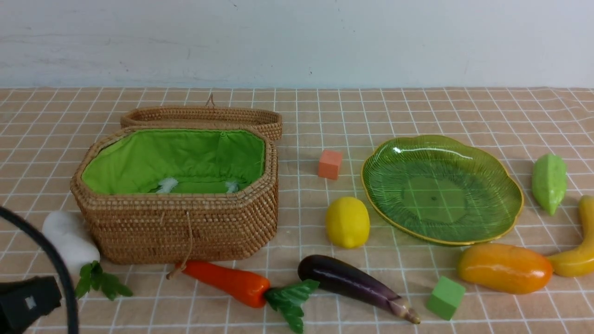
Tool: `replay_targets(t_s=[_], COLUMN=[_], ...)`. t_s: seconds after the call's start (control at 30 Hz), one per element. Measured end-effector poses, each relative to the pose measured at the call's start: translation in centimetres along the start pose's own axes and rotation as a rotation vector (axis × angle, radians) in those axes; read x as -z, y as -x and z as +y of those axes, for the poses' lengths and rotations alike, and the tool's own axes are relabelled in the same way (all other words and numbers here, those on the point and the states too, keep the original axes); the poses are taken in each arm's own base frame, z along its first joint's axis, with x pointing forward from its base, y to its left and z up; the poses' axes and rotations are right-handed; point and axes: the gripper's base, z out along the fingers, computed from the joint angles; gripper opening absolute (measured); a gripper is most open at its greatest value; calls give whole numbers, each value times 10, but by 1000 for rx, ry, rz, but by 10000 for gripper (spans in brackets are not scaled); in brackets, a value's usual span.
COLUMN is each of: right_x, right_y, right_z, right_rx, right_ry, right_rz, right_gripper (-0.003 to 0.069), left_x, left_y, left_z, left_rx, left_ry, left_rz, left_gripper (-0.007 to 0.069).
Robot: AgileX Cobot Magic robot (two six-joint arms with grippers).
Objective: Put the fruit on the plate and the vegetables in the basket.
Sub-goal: Take a daikon with your left arm and place it on the basket on the left.
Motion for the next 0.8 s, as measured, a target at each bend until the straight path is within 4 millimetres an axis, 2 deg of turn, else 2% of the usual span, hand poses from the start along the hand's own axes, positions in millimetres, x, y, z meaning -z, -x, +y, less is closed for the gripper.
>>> replay_targets(t_s=[0.13,0.2,0.3,0.4,0.43,0.53,0.6,0.63,0.7,0.8], right_x=[1,6,11,15,14,12,13,11,13,16], right_y=[9,19,38,77,97,133,155,155,171,177], right_z=[4,18,42,77,92,117,130,130,141,148], right_rx=[-201,-203,-94,118,209,346,413,414,451,475], right_ry=[33,86,142,193,207,222,225,223,248,289], right_rz=[-75,-18,103,259,339,471,519,524,527,517], right_gripper=[225,193,141,87,69,52,50,50,51,51], left_x=[-12,-16,-19,-23,-25,-33,-45,-46,-59,-71], left_y=[-4,-4,5,25,34,50,62,65,77,89], left_z=[3,4,2,-3,-5,-6,0,2,16,37], left_rx=[2,-8,-38,-64,-75,-81,-62,-54,6,99], left_ry=[52,79,118,169,190,245,313,324,391,455], left_rz=[127,176,218,219,212,203,210,205,218,226], left_gripper=[-13,-13,-13,-13,-13,-13,-13,-13,-13,-13])
